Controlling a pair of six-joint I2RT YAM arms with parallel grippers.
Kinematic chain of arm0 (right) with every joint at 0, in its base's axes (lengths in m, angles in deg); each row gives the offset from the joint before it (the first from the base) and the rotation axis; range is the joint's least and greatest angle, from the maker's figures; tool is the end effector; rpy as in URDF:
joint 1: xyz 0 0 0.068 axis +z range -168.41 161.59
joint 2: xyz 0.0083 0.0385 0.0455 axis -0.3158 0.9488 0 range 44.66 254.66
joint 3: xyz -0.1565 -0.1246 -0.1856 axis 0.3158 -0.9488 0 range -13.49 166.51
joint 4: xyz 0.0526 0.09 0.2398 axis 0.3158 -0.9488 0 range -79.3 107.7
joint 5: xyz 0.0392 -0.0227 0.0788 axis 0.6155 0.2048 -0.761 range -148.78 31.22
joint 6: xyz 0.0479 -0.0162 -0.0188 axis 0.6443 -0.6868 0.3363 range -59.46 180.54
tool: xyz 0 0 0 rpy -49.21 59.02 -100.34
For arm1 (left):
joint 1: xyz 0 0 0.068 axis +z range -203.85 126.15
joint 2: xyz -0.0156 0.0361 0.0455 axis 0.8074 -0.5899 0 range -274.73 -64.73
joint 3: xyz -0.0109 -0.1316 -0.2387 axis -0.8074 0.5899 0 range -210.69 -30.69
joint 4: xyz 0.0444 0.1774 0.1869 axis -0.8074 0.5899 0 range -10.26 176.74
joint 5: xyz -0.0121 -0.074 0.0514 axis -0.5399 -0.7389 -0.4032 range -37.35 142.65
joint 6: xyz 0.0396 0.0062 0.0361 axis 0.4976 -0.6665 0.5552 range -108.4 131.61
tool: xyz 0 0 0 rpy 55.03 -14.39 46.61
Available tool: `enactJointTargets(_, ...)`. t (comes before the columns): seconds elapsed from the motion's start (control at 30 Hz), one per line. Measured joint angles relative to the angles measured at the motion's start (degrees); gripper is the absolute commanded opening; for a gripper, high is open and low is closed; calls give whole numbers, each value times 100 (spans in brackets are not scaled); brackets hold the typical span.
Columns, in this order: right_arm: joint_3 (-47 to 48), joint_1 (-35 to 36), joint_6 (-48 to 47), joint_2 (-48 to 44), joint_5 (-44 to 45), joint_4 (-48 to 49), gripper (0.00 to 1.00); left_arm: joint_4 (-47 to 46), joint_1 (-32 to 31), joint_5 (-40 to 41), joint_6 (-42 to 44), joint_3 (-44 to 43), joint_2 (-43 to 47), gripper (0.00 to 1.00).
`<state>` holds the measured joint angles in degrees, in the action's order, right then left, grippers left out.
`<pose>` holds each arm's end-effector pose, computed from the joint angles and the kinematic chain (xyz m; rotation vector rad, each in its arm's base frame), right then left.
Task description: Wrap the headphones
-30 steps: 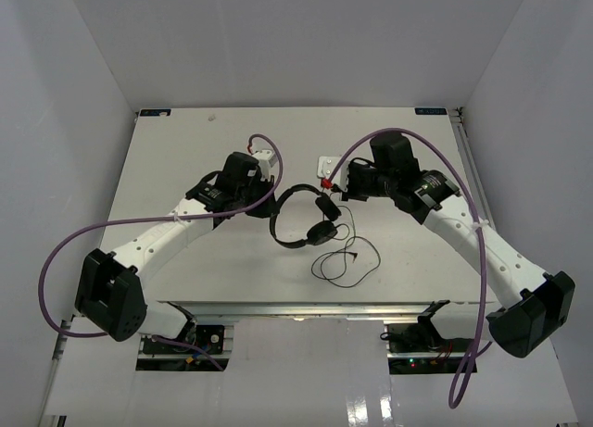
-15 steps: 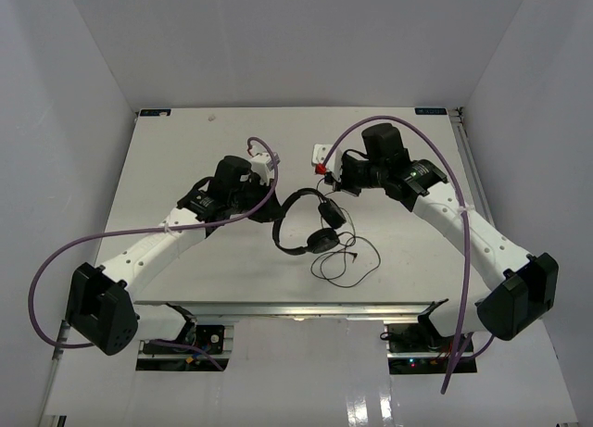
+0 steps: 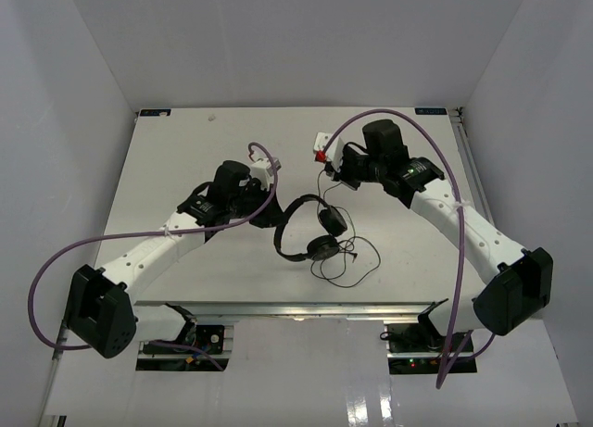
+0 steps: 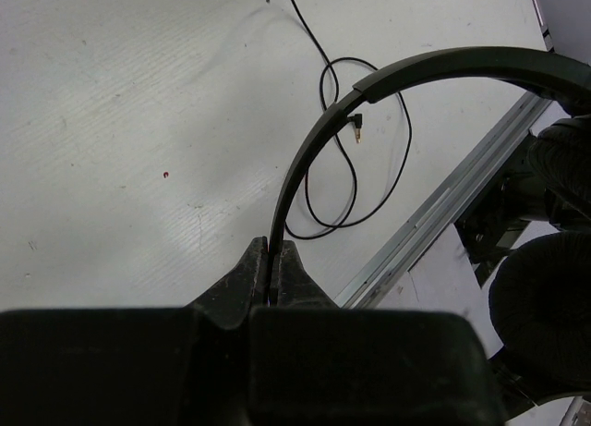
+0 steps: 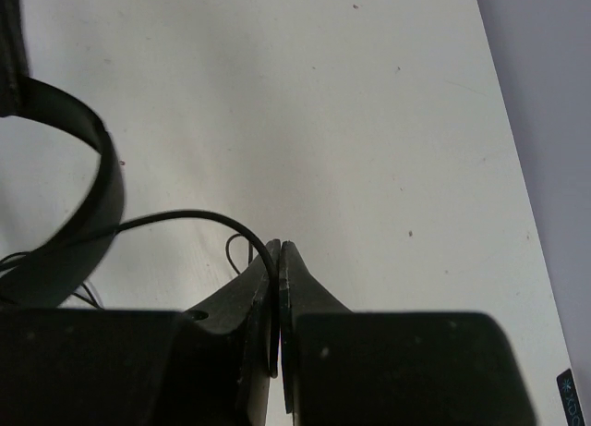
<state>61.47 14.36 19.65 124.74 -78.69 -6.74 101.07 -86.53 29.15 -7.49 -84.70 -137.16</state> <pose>0.2604 0.1820 0.3585 -1.3992 1.5181 0.2749 0.2227 -0.1598 0.2765 0.5079 2.3170 -0.9252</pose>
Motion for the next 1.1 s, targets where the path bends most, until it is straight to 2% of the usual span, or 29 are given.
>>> enactJointTargets(0.23, -184, -353, 520, 97, -50, 168, 8, -110, 0, -15, -192, 94, 518, 0)
enactJointTargets(0.4, -252, -585, 924, 97, -613, 238, 8, -212, 0, -7, -287, 94, 762, 0)
enactJointTargets(0.73, -883, -798, 1671, -3, -1694, 677, 8, -282, 0, 75, -703, 87, 838, 0)
enactJointTargets(1.1, -1454, -1061, 2242, -170, -2239, 1448, 12, -179, 0, 568, -987, -481, 861, 0)
